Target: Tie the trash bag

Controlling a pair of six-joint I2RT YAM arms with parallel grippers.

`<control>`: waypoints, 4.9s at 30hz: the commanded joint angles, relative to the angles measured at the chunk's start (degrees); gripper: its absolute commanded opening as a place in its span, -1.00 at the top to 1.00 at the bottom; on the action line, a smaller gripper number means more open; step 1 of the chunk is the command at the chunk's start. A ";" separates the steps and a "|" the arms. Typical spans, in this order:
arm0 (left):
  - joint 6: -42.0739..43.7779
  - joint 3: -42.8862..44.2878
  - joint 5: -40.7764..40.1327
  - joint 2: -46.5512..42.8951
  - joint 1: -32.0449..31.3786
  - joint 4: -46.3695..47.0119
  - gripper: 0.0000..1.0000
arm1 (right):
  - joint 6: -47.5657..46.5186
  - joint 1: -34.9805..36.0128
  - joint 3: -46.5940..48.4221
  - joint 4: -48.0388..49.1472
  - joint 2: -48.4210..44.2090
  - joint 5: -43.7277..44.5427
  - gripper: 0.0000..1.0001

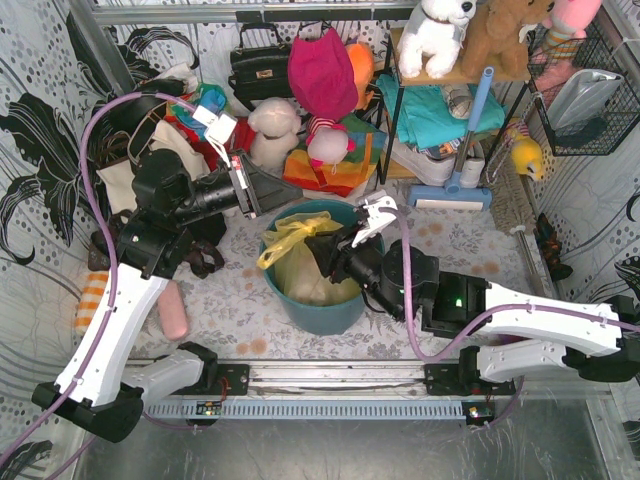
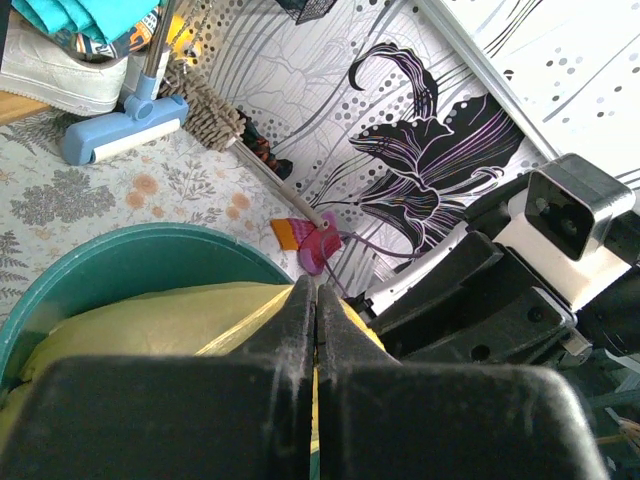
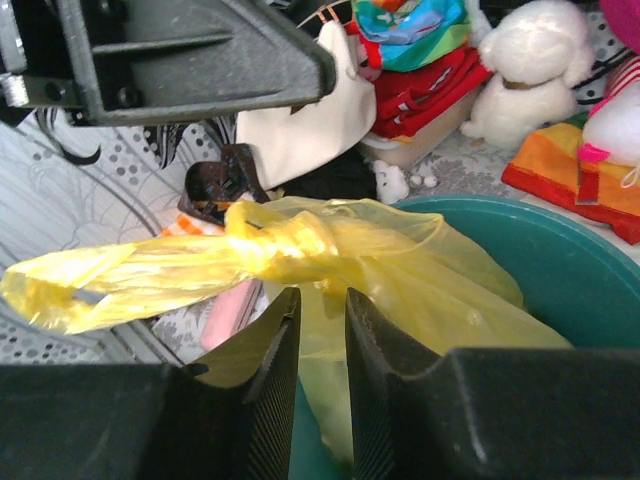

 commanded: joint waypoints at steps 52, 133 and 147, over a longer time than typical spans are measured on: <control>0.04 -7.96 1.06 -6.28 -0.12 -1.76 0.96 | -50.73 0.31 -14.47 99.24 24.19 12.36 0.88; 11.39 9.80 -9.32 5.69 -3.94 -15.89 0.87 | -56.74 0.30 -12.34 98.94 24.17 8.98 0.90; -0.19 -4.01 -7.99 -2.77 -3.99 11.81 1.00 | -54.22 0.44 -14.59 99.20 23.03 8.71 0.90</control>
